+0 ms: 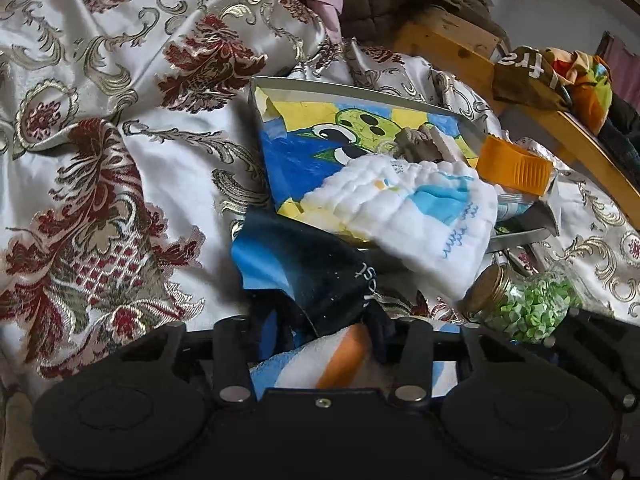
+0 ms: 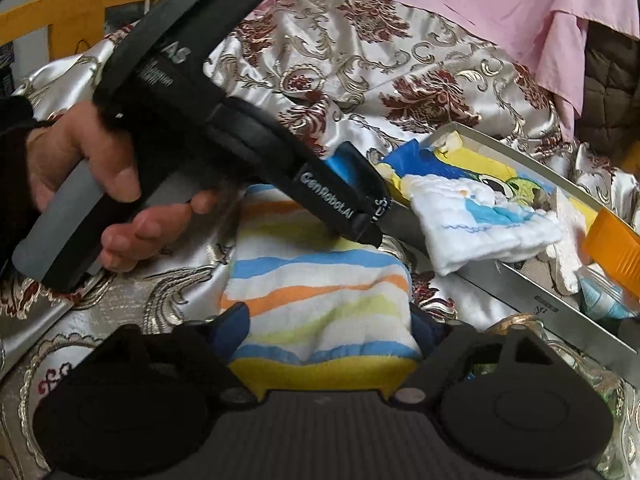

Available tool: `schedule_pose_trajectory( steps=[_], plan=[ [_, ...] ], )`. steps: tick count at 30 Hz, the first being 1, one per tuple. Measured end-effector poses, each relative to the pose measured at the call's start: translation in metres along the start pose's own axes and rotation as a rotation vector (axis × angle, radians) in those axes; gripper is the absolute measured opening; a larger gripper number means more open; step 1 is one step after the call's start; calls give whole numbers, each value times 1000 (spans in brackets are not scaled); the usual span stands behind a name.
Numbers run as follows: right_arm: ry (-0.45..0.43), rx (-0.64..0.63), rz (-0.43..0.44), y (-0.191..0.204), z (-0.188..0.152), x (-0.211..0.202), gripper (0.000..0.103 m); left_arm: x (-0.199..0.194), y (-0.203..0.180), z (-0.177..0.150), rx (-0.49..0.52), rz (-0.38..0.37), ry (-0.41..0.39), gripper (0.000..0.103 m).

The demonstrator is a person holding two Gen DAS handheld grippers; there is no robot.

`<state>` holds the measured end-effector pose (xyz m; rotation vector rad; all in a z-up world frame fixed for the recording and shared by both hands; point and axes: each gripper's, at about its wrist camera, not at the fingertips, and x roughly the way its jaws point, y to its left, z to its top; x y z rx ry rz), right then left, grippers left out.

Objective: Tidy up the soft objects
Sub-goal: 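Grasp the striped sock with the right tool while the left tool grasps the dark blue cloth, then carry the striped sock and dark blue cloth over the painted tray and lower them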

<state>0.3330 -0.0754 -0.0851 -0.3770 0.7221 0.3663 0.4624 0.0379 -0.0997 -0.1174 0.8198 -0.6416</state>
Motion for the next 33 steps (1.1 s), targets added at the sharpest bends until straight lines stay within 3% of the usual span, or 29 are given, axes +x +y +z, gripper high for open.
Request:
schedule_pose_trajectory(
  steps=[2,6,13,22,23,28,33],
  plan=[
    [-2,-12,0,2,0,-1,75,-2,-1,0,-8,5,5,40],
    [-10,-32,-34,5,0,-4,54,-8,-4,1,-33,25,9,33],
    [-15,-113,-59,13,-4,-11,38,-21,-4,2,-131,78,0,30],
    [-52,-260,-130,31,-9,-21,28,-66,-27,5,-126,171,-90,26],
    [-56,-266,-135,31,-10,-23,28,-71,-29,5,-129,179,-107,21],
    [-92,-287,-153,29,-10,-36,25,-94,-36,5,-163,199,-176,16],
    [-146,-323,-197,24,-9,-49,24,-109,-55,5,-156,219,-222,16]
  ],
)
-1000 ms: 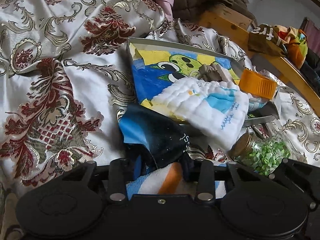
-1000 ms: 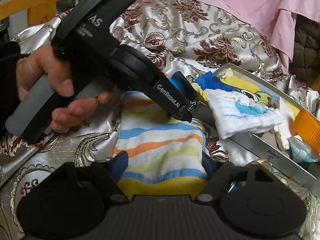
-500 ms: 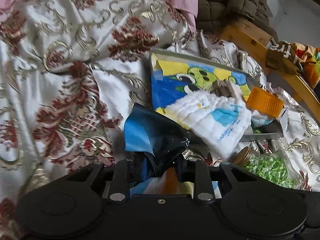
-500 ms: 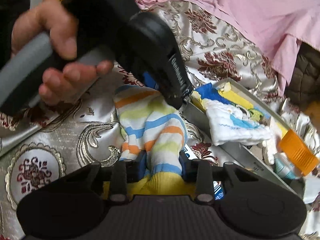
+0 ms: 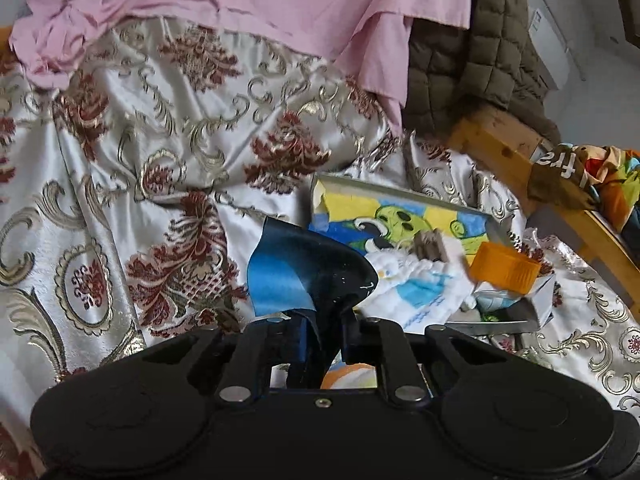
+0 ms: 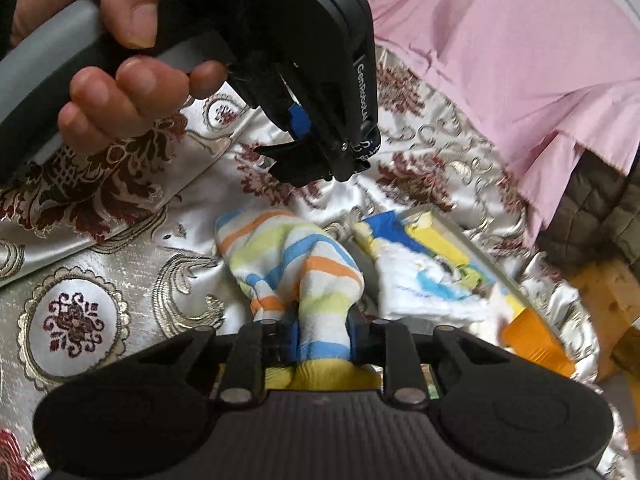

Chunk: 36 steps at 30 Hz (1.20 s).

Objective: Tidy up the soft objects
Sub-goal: 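Carry the striped sock and dark blue cloth over the painted tray and lower them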

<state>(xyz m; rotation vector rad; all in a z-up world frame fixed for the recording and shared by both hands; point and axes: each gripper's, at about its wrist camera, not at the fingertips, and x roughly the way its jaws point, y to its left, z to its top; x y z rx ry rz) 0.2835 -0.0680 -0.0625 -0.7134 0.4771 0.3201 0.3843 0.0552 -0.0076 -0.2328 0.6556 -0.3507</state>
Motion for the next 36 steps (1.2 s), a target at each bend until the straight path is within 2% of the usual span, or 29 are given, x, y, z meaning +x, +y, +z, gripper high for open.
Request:
schedule_pose_trajectory(
  steps=[3,7,10,15,20,24,29,36],
  plan=[
    [-31,-16,-48,-8,-2,-3,23,-9,-14,2,31,6,-28,16],
    [-86,44,-56,-38,-4,4,23,-10,-32,12,58,0,-54,16],
    [-116,163,-72,-75,-3,12,23,-3,-42,25,42,-7,-73,16],
    [-157,435,-112,-152,-5,30,23,28,-59,50,26,-7,-81,16],
    [-117,617,-161,-204,-24,53,24,67,-80,65,33,11,-67,16],
    [-78,682,-159,-219,-39,64,29,97,-95,64,42,16,-28,16],
    [-67,701,-144,-219,-47,69,35,132,-111,48,83,63,56,16],
    [-61,724,-148,-221,-53,67,41,153,-120,33,88,85,122,18]
  ],
)
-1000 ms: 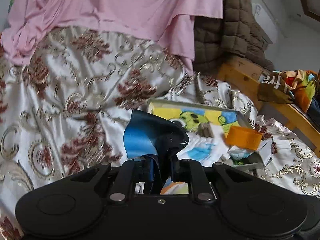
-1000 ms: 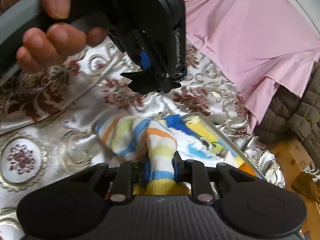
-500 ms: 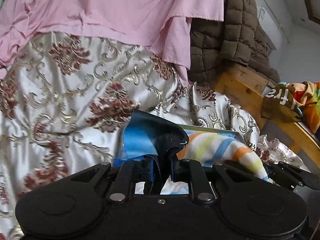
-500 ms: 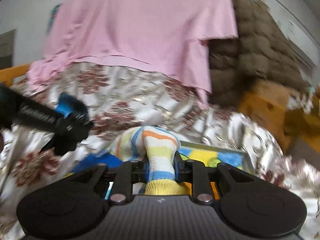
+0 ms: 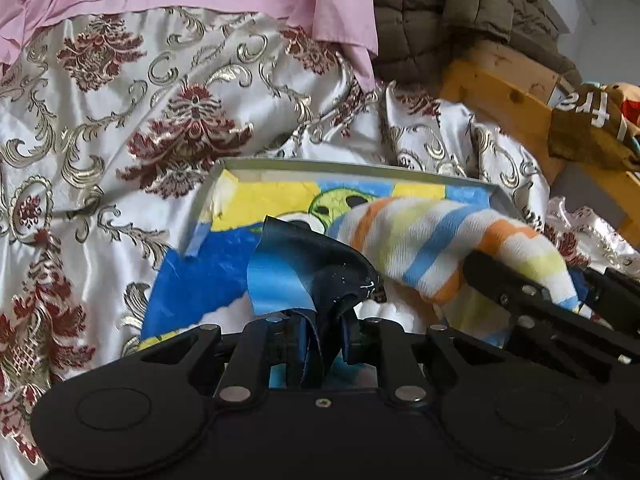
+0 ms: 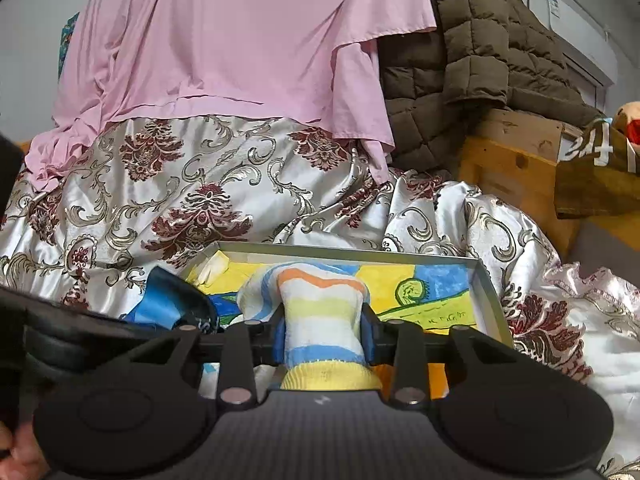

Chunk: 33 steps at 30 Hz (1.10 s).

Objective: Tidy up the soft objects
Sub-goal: 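Carry the striped sock and dark blue cloth over the painted tray and lower them, then open both tools to drop the sock and cloth into the tray, then withdraw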

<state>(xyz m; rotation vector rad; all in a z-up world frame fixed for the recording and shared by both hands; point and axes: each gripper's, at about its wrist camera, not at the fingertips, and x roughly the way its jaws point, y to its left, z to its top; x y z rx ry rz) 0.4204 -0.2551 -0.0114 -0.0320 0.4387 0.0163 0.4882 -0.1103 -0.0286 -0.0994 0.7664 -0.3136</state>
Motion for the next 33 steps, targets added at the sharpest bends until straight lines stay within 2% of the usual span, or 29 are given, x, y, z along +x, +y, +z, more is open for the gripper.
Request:
schedule_pose_trajectory(
  steps=[11,17,25,33],
  plan=[
    [2,48,-1,-10,2,-3,51,1,-12,-1,45,37,21,22],
    [8,64,-2,-15,1,-7,60,-3,-12,-2,47,64,25,34],
    [10,113,-4,-25,-1,-14,70,-15,-12,-2,40,89,13,60],
    [-17,172,-9,-38,2,-25,80,-25,-19,-1,43,107,4,72]
  ],
)
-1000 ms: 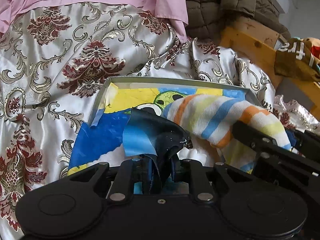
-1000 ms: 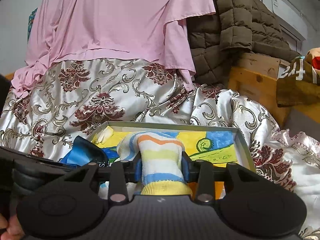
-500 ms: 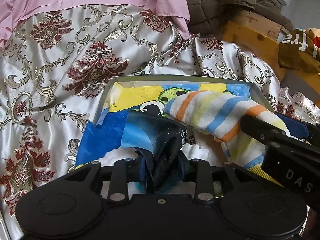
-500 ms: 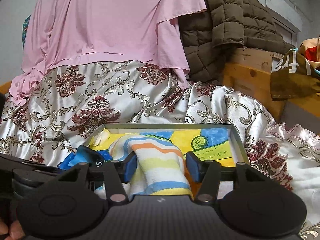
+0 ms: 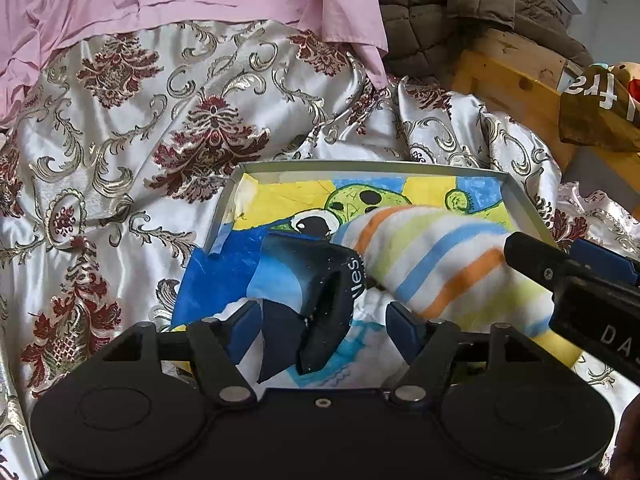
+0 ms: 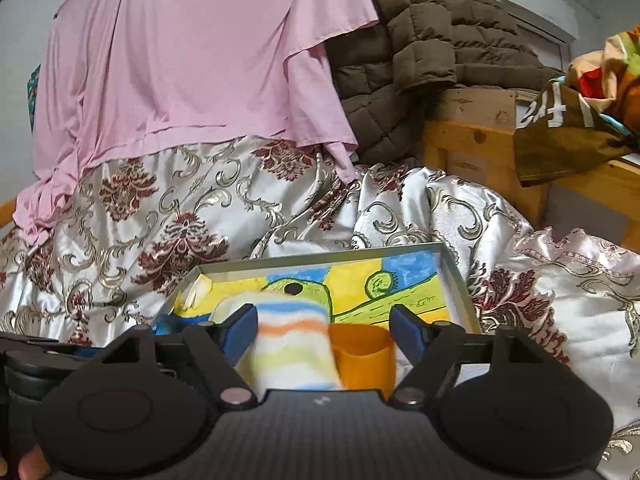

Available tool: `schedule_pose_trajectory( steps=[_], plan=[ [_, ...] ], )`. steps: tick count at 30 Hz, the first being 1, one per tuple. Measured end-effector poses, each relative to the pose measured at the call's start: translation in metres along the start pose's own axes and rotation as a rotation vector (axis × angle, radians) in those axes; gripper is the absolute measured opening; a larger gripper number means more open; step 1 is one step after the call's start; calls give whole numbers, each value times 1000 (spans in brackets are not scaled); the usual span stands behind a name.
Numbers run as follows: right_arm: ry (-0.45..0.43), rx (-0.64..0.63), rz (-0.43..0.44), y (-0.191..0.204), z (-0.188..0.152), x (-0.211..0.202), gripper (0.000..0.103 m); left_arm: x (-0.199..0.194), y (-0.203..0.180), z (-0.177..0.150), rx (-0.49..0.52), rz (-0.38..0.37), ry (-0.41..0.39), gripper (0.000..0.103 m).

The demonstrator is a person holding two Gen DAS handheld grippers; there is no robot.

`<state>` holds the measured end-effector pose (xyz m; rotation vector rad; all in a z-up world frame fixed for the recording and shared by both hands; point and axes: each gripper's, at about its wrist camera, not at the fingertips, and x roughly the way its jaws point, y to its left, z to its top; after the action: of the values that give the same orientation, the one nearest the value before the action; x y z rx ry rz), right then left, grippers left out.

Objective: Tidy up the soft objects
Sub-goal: 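Open both tools to drop the sock and cloth into the tray, then withdraw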

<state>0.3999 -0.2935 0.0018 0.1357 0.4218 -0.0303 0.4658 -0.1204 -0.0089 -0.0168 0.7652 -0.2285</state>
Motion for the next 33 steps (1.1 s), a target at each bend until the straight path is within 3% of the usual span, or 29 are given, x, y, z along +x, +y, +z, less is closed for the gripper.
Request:
schedule_pose_trajectory(
  steps=[7,17,23,33],
  plan=[
    [-24,35,-8,-10,3,-16,85,-22,2,1,0,19,-36,82],
    [-60,16,-3,-5,4,-59,95,-76,19,-5,-62,45,-109,86],
    [-95,9,-6,1,-1,-93,102,-112,25,-19,-92,55,-170,96],
    [-146,-43,17,18,-18,-149,103,-176,29,-50,-132,14,-257,102]
  ],
)
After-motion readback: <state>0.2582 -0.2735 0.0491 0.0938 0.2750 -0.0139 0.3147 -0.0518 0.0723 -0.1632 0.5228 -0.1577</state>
